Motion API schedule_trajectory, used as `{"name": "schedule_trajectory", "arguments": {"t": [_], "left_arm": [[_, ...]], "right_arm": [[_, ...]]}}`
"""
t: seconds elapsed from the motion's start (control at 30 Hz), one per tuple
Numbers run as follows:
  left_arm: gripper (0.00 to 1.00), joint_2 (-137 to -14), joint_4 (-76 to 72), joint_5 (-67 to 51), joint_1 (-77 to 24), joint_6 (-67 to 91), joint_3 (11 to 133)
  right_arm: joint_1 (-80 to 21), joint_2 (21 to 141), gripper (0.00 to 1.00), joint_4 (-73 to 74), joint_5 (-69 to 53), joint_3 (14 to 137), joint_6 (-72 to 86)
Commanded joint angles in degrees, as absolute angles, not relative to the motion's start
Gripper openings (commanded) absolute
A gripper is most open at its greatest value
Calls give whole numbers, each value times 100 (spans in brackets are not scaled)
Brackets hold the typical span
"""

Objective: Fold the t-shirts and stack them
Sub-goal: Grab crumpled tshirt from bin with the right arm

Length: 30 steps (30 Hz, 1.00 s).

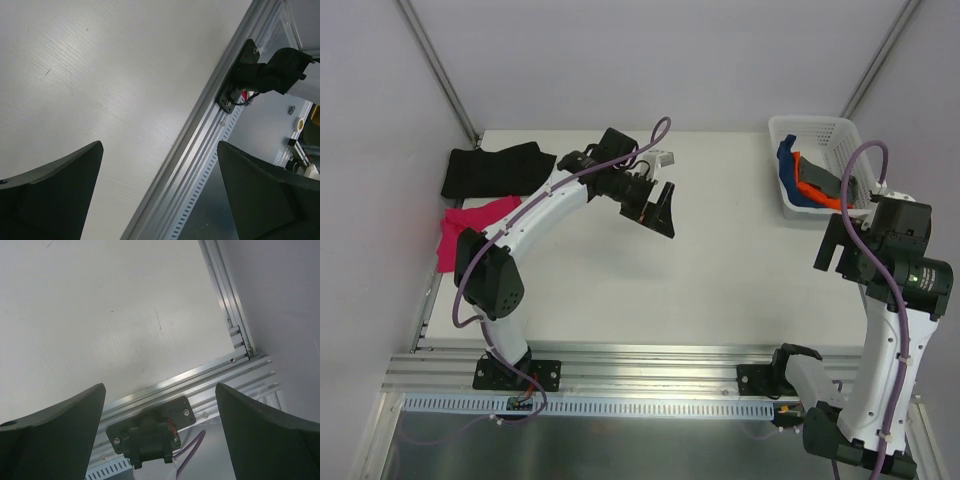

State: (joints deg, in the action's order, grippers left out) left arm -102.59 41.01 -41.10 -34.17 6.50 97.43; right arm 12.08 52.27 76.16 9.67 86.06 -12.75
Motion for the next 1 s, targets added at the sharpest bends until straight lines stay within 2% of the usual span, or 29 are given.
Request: {"name": "schedule_trajectory", "arguments": {"t": [0.0,0.23,0.37,0.63,0.73,0.8,0.87,0.97], "left_arm": [[99,-9888,4148,-3929,-3480,466,9546],[99,-9370,4148,-4050,-3489,589,8957],[99,-9483,4271,-4122,-3481,615,8921],[99,-9966,4473,-4123,-3489,212,9518],[99,-10133,4570,-3640,-3437,53,9843],[99,-10274,4579,-3072,-3323,481,9914],[99,-10379,4623,-2866,-3244,746,9949],[99,-10608,4781,-2690,-3050,1062,10203]], "right_arm": [[1266,5089,97,8218,1177,8517,-1265],[1380,5510,97,8130,1599,8683,-2020],[1389,5555,97,8033,1653,8789,-2610],[1696,5642,97,7990,1460,9087,-2856],[1696,5721,97,7517,793,9456,-3102],[1696,5792,97,6982,64,9519,-3155],[1696,6107,97,6699,-751,9527,-3051],[1688,6880,97,6110,-1211,9519,-2559]]}}
